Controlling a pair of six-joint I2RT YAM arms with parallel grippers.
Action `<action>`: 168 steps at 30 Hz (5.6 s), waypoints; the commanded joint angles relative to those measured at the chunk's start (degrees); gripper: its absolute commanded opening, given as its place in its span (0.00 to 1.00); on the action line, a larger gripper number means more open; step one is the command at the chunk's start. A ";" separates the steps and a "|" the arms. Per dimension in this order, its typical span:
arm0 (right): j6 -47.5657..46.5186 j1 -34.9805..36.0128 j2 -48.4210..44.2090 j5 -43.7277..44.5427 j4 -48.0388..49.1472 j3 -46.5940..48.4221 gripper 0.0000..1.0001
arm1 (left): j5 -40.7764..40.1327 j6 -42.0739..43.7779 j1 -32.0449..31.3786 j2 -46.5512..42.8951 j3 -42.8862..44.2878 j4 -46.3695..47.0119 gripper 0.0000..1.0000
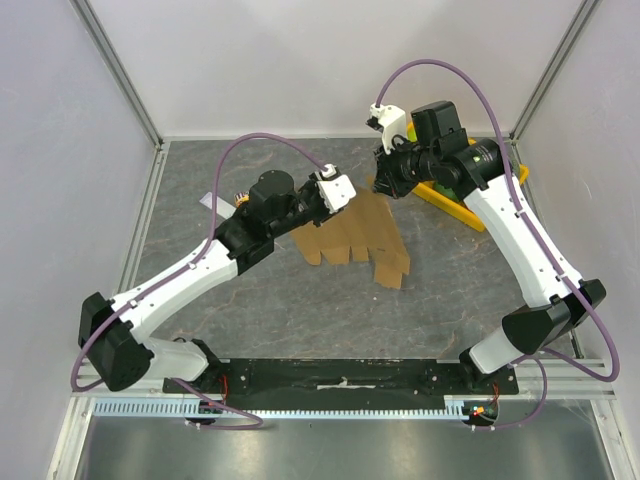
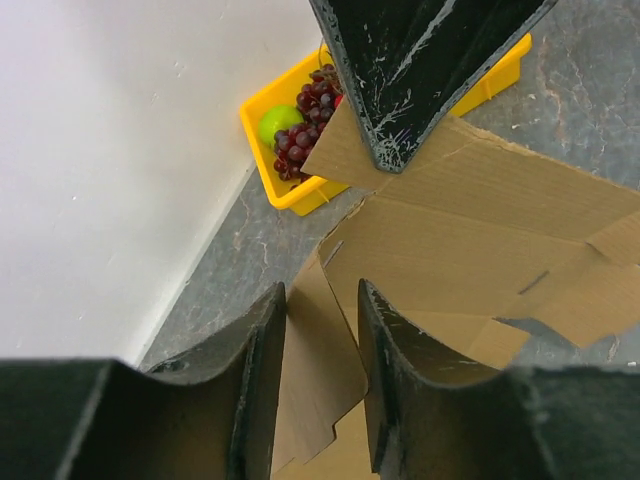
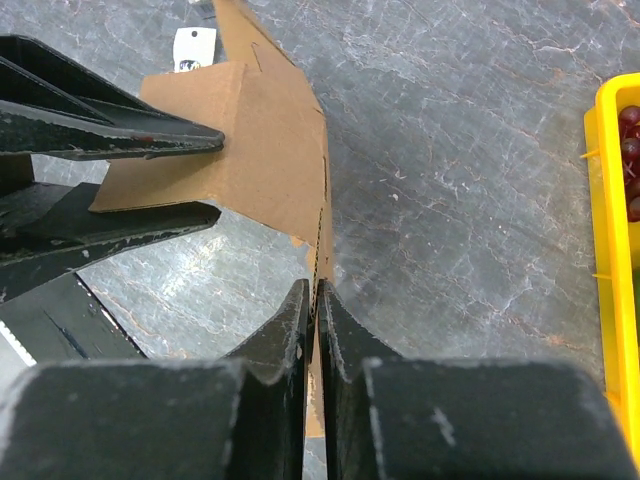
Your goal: Fold the paper box
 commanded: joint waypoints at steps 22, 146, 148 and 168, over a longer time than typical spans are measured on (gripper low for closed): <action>0.60 -0.20 -3.56 4.65 4.14 -0.44 0.57 | -0.13 -1.33 0.57 3.15 5.43 -4.15 0.02; 24.68 3.58 18.67 26.01 48.97 -45.70 0.04 | 2.50 -49.23 -0.58 24.25 -21.55 2.43 0.02; 24.68 3.50 18.50 25.75 49.23 -45.79 0.04 | 2.67 -49.14 -0.40 23.81 -21.90 2.43 0.03; 22.83 -2.91 -2.33 15.92 51.07 -43.15 0.98 | 1.53 -49.05 2.93 6.68 -16.63 -3.28 0.78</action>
